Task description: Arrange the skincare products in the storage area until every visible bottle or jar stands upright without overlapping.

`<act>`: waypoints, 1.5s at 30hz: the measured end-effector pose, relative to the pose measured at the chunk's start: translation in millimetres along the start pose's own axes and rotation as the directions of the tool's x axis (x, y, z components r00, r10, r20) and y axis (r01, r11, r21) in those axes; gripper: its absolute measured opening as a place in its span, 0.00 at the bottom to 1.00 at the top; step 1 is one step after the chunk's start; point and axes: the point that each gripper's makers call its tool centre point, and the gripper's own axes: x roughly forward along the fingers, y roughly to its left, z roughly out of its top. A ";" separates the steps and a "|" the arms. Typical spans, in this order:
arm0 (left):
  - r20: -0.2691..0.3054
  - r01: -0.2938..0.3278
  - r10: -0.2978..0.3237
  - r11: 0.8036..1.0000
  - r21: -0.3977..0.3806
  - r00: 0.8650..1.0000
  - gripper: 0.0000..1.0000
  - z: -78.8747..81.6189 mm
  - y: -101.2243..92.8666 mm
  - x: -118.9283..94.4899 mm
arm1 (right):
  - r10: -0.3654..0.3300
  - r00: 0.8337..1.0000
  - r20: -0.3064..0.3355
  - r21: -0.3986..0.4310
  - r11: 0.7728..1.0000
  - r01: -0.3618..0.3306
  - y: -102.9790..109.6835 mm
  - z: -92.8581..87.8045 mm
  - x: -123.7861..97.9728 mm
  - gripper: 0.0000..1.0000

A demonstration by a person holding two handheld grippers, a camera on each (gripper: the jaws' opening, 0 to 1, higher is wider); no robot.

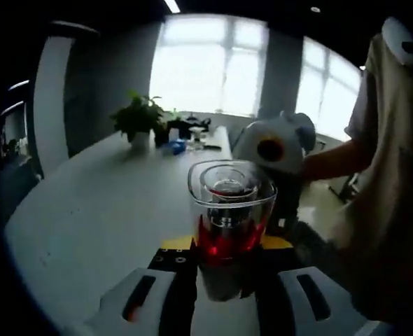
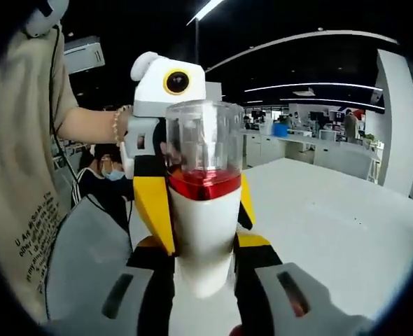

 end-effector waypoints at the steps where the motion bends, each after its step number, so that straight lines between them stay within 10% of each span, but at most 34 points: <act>1: -0.004 0.002 -0.002 1.000 0.002 1.000 0.28 -2.6 1.1 2.3 | -0.011 1.000 -0.002 0.005 1.000 0.011 -1.8 -3.5 0.6 0.32; 20: -0.099 0.069 -0.069 0.998 0.006 0.993 0.27 -67.2 20.2 52.5 | -0.140 0.980 -0.139 0.002 0.990 0.142 -20.7 -88.3 12.6 0.32; 45: -0.150 0.099 -0.090 0.994 0.053 0.985 0.27 -90.8 41.0 78.0 | -0.234 0.945 -0.228 -0.009 0.971 0.238 -47.5 -125.0 17.3 0.32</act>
